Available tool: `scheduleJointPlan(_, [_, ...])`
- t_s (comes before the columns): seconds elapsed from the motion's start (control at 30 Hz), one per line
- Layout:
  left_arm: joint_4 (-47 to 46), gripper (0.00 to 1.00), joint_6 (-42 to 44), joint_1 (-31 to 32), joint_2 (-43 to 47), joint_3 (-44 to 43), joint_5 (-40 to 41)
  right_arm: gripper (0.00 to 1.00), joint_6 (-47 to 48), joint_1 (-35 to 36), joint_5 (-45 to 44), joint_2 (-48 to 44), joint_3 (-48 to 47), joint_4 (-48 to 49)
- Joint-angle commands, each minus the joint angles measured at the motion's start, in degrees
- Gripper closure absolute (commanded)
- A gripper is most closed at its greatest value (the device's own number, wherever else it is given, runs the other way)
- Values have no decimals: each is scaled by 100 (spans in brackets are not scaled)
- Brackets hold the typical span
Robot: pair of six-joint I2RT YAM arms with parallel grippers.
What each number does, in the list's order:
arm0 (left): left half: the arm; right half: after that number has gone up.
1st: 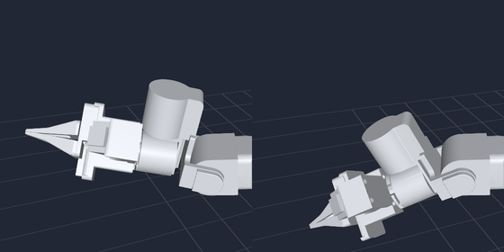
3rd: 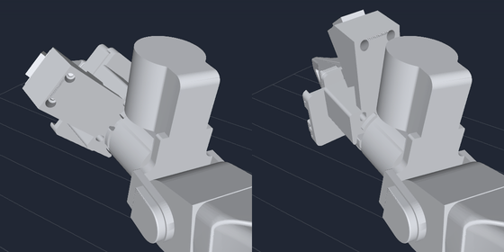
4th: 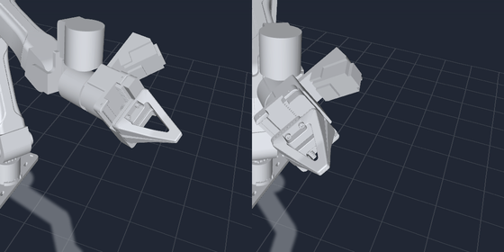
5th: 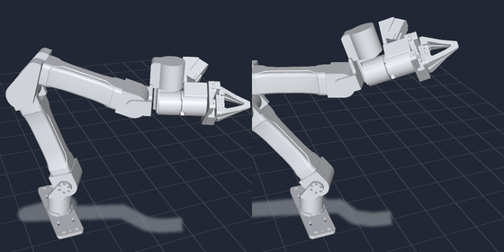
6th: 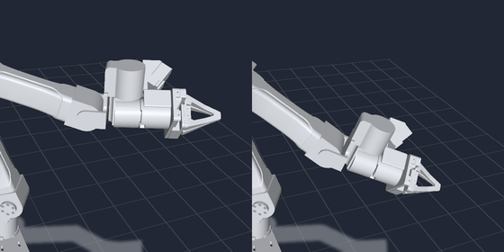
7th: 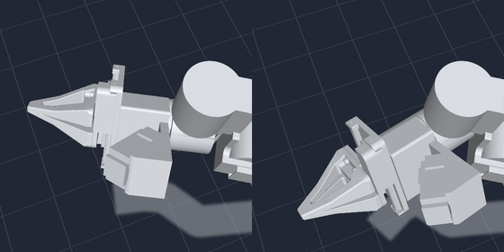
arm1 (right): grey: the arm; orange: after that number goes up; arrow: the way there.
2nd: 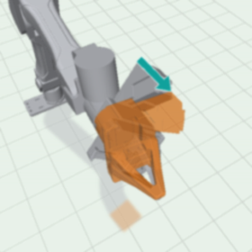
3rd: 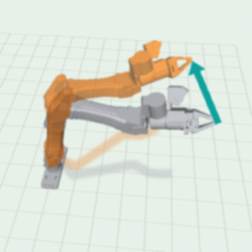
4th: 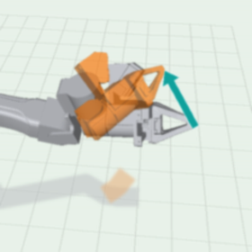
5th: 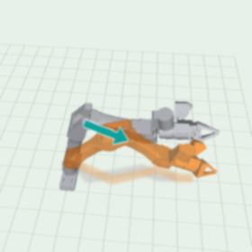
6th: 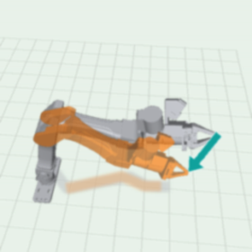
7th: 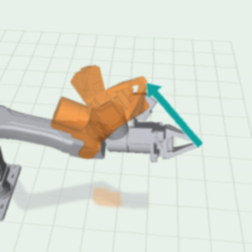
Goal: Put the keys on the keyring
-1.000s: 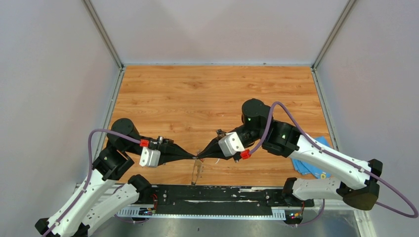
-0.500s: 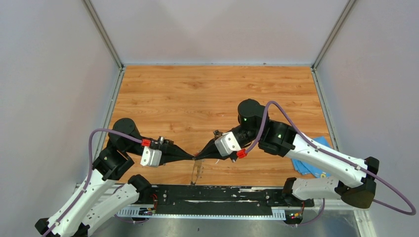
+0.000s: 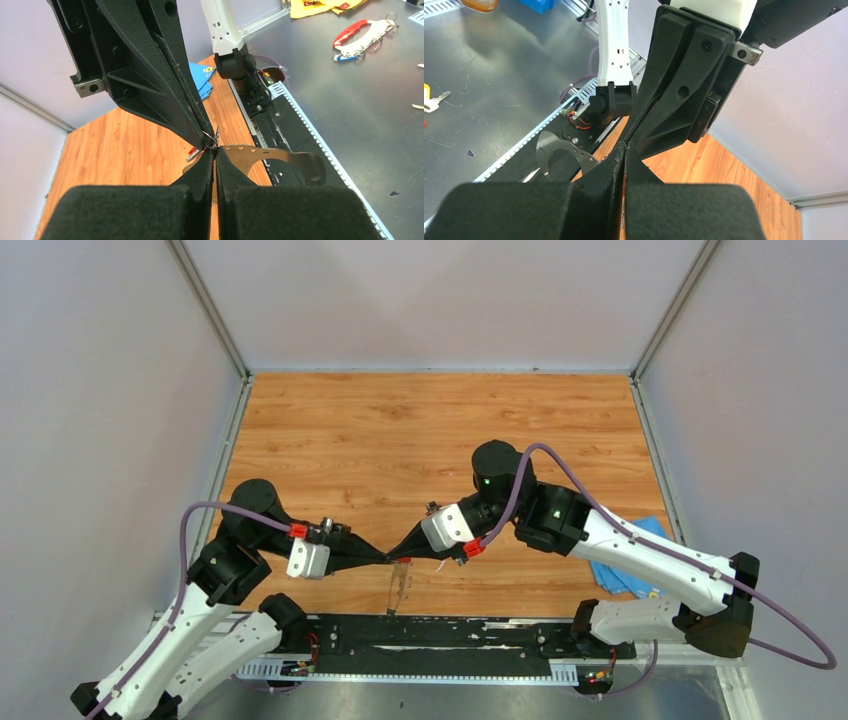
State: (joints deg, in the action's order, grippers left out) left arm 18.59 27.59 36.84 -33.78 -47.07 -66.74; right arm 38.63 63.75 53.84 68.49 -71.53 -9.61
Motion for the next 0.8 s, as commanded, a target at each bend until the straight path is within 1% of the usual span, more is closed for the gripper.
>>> scheduleJointPlan(0.0, [-169, 100, 181, 8, 57, -258, -94, 100, -65, 64, -375, 113, -124, -91])
scheduleJointPlan(0.3, [-191, 100, 176, 8, 55, -320, -47, 100, -166, 55, -600, 74, -131, -136])
scheduleJointPlan(0.5, [-944, 100, -305, 7, 139, -188, 187, 98, -358, 59, -687, 118, -360, -410])
scheduleJointPlan(0.7, [-1138, 100, -353, 7, 110, -197, 204, 88, -453, 59, -832, 178, -568, -813])
scheduleJointPlan(0.77, [-1143, 100, -347, 8, 122, -189, 188, 86, -490, 59, -868, 204, -637, -889])
